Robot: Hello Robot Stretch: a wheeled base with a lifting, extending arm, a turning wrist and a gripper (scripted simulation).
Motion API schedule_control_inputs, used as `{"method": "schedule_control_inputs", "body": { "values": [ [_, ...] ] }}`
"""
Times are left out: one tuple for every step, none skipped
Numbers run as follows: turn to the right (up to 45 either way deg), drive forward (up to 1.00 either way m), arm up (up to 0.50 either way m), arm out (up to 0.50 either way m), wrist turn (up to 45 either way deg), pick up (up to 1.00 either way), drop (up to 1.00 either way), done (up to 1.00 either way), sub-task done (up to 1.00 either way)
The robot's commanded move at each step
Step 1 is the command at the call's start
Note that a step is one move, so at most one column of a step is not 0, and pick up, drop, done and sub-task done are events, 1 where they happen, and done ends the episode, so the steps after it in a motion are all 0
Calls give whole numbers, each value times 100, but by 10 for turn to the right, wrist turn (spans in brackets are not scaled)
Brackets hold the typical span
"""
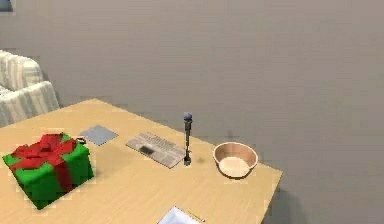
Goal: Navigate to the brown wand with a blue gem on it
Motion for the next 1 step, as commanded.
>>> {"method": "schedule_control_inputs", "body": {
  "values": [
    [0, 0, 0, 0, 0, 0, 0, 100, 0]
  ]
}}
